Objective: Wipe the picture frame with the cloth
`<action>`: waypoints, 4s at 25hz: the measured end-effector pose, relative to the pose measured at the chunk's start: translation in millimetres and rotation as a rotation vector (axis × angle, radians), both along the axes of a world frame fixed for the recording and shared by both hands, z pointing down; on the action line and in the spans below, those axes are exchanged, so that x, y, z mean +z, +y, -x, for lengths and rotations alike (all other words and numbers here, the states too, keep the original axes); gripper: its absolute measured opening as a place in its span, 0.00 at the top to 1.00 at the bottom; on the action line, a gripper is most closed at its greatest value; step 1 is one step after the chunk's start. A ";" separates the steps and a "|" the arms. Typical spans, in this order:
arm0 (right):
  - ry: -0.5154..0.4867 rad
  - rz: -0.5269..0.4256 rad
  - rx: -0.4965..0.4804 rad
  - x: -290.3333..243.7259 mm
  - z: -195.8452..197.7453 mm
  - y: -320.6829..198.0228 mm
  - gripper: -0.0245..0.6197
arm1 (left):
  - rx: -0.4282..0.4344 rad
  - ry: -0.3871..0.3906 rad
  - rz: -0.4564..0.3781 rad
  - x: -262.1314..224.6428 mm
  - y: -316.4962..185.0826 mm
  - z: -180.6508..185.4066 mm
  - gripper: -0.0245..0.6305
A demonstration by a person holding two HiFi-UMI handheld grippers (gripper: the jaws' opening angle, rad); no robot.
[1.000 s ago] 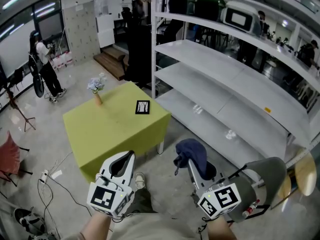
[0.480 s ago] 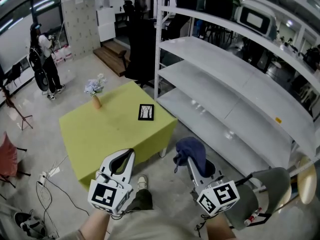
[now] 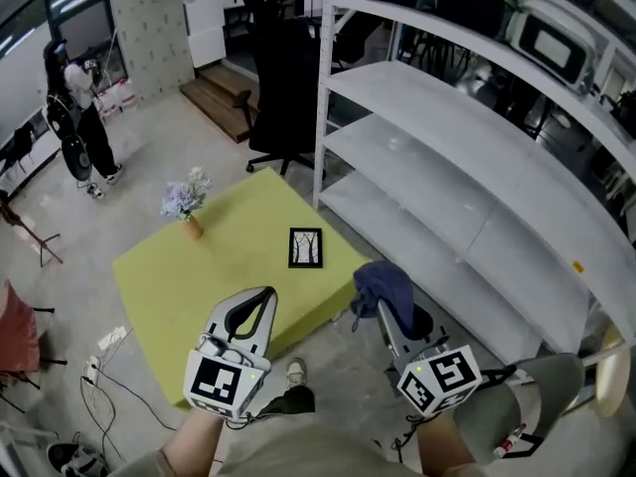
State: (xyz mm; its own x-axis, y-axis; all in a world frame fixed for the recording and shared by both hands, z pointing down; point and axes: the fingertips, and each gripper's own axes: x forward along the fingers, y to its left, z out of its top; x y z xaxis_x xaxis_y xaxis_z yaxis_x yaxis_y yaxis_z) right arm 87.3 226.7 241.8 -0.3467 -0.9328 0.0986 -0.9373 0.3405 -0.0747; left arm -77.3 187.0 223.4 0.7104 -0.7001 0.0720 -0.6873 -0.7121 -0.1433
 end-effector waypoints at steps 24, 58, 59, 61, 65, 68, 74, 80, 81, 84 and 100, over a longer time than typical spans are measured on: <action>0.082 0.203 -0.118 59.2 -1.8 -266.7 0.83 | 0.007 -0.094 0.167 75.4 -242.6 -25.3 0.95; 0.268 0.656 -0.555 351.4 87.4 -398.2 0.83 | -0.069 -0.316 0.724 387.1 -299.1 -53.3 0.95; 0.271 0.663 -0.557 357.1 89.0 -397.2 0.83 | -0.067 -0.321 0.738 392.8 -298.4 -53.1 0.95; 0.281 0.672 -0.559 366.8 91.4 -395.1 0.83 | -0.059 -0.332 0.765 403.0 -296.7 -53.1 0.95; 0.327 0.697 -0.538 382.8 84.0 -392.7 0.83 | -0.057 -0.331 0.781 411.8 -296.2 -52.4 0.95; 0.350 0.716 -0.521 387.7 72.1 -393.2 0.83 | -0.061 -0.300 0.796 411.2 -296.7 -52.0 0.95; 0.415 0.750 -0.445 387.4 38.5 -387.5 0.83 | -0.085 -0.281 0.802 411.0 -296.3 -50.9 0.95; 0.445 0.764 -0.345 378.6 4.0 -381.6 0.83 | -0.084 -0.257 0.809 412.4 -295.8 -50.1 0.95; 0.440 0.752 -0.339 373.8 3.3 -382.9 0.83 | -0.082 -0.255 0.815 412.5 -296.3 -49.7 0.95; 0.394 0.702 -0.343 350.9 11.4 -384.2 0.83 | -0.078 -0.259 0.828 410.9 -295.5 -49.5 0.95; 0.255 0.761 -0.543 377.3 104.0 -346.6 0.83 | -0.052 -0.245 0.855 412.0 -272.5 -42.0 0.95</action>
State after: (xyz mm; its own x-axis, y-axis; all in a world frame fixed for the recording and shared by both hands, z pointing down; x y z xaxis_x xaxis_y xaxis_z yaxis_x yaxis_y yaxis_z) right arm -16.7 -119.9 619.0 -0.5960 -0.3069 0.7420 -0.6848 0.6768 -0.2702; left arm -35.3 -85.4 635.3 0.5751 -0.3679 0.7307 -0.7415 -0.6118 0.2756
